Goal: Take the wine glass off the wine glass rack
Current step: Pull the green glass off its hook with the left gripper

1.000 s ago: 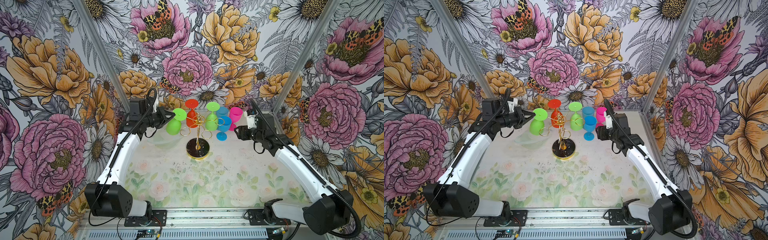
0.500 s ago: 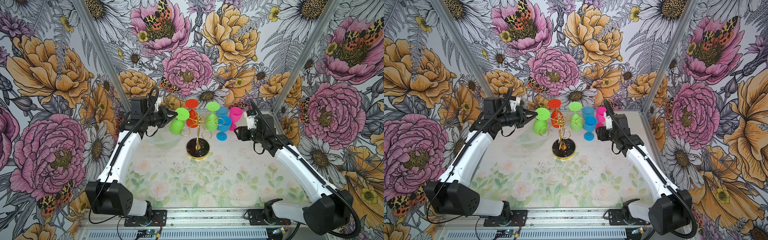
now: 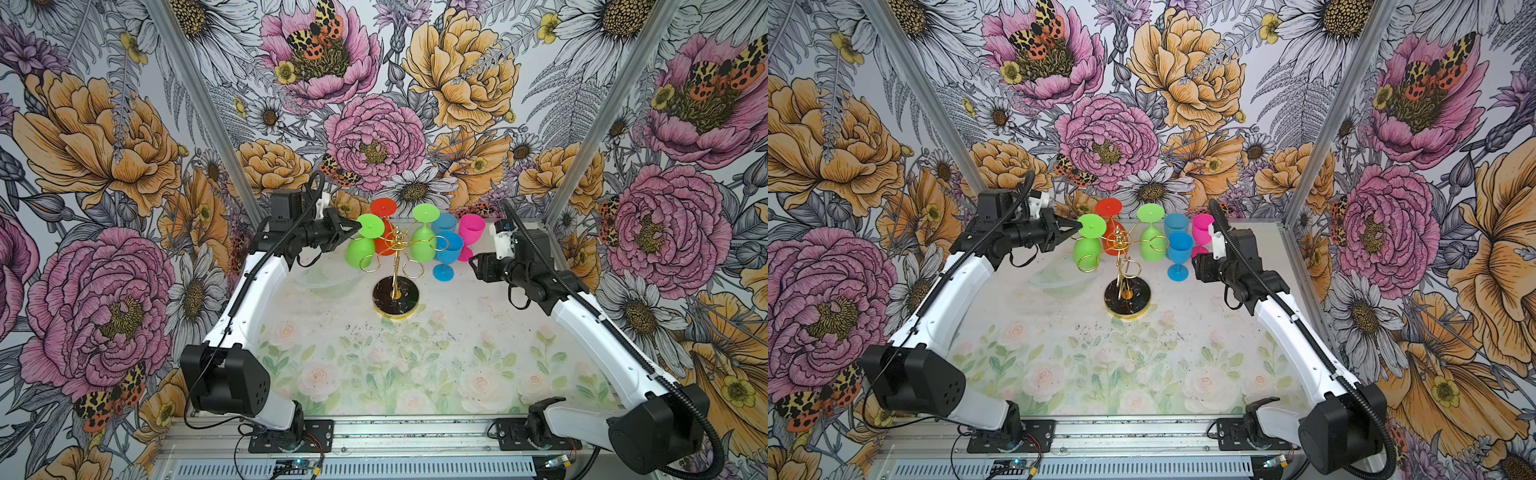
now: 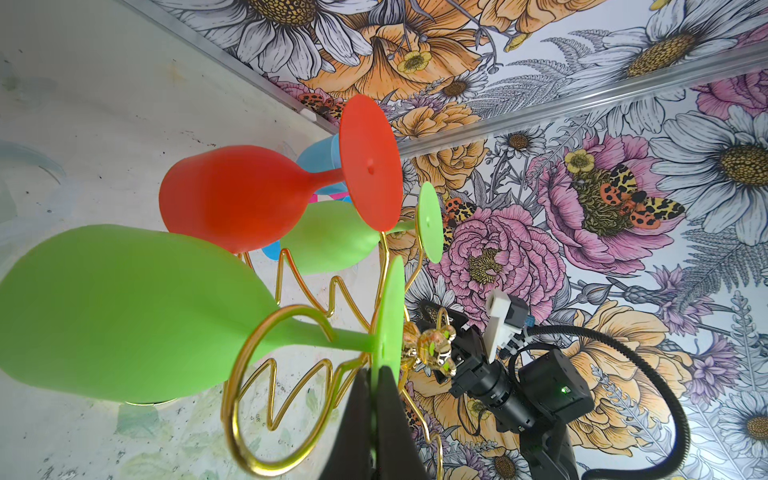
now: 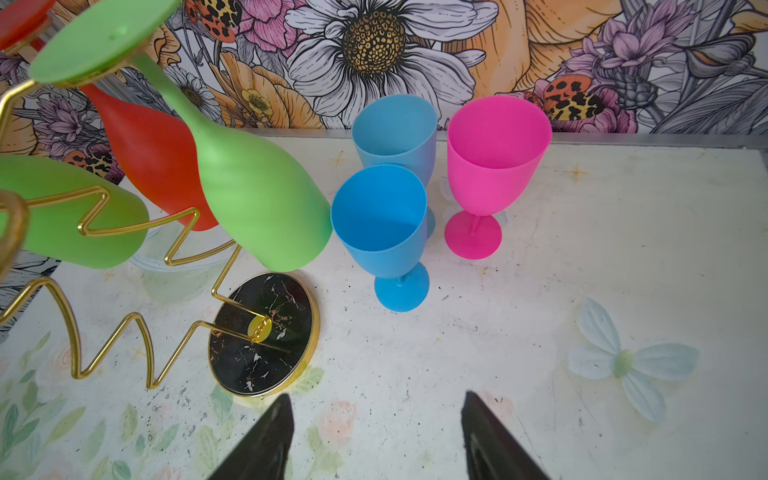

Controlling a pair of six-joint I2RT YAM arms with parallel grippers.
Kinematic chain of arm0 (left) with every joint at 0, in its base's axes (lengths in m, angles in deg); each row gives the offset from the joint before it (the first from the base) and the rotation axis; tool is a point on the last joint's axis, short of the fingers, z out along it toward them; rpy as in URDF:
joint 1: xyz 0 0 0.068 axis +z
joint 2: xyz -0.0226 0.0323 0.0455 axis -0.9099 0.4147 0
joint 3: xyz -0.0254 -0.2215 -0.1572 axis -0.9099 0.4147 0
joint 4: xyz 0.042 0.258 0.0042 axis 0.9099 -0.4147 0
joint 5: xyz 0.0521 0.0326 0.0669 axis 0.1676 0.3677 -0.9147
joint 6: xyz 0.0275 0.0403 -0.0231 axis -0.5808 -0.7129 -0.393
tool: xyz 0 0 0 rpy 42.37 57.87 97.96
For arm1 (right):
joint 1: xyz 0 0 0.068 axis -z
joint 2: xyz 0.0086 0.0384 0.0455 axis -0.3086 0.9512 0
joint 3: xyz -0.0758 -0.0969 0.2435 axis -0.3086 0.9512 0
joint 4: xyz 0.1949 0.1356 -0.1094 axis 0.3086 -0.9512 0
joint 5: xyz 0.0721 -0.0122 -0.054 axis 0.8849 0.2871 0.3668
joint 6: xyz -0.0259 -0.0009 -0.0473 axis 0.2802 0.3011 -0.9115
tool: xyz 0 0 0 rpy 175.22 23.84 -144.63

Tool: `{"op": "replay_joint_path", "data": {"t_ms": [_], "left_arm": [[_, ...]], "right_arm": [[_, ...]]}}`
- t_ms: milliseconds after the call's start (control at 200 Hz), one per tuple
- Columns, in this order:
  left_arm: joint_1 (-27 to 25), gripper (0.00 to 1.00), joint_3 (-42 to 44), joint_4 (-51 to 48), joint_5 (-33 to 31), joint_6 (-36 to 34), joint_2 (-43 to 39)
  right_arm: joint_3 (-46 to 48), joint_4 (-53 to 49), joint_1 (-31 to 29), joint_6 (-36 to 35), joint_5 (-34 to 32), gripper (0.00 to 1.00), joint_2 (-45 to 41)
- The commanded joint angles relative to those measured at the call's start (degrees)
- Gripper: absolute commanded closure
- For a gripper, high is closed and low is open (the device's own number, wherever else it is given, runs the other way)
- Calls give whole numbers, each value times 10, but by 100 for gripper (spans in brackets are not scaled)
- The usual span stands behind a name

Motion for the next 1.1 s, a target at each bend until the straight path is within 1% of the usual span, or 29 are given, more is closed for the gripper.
{"op": "replay_joint_path", "data": {"t_ms": [0,175,370,600,711,921,1006,1091], "left_arm": [[-4,100,-25,9,17,3,6],[-2,100,-36,16,8,4,20],[16,100,-24,79,-2,45,29],[37,100,-22,82,-29,47,23],[46,100,-11,83,-47,44,6],[74,100,28,82,-104,37,-51],[90,100,49,82,-108,37,-78],[114,100,74,81,-97,40,-104]], "right_arm": [[6,13,3,-4,-6,35,-19],[5,13,2,-4,-6,35,-18],[5,13,2,-6,-6,35,-19],[5,13,2,-5,-6,35,-22],[3,13,2,-6,-5,35,-19],[-2,13,3,-4,-1,35,-13],[-3,13,3,-5,-1,35,-13],[-3,13,3,-4,-1,35,-14]]}}
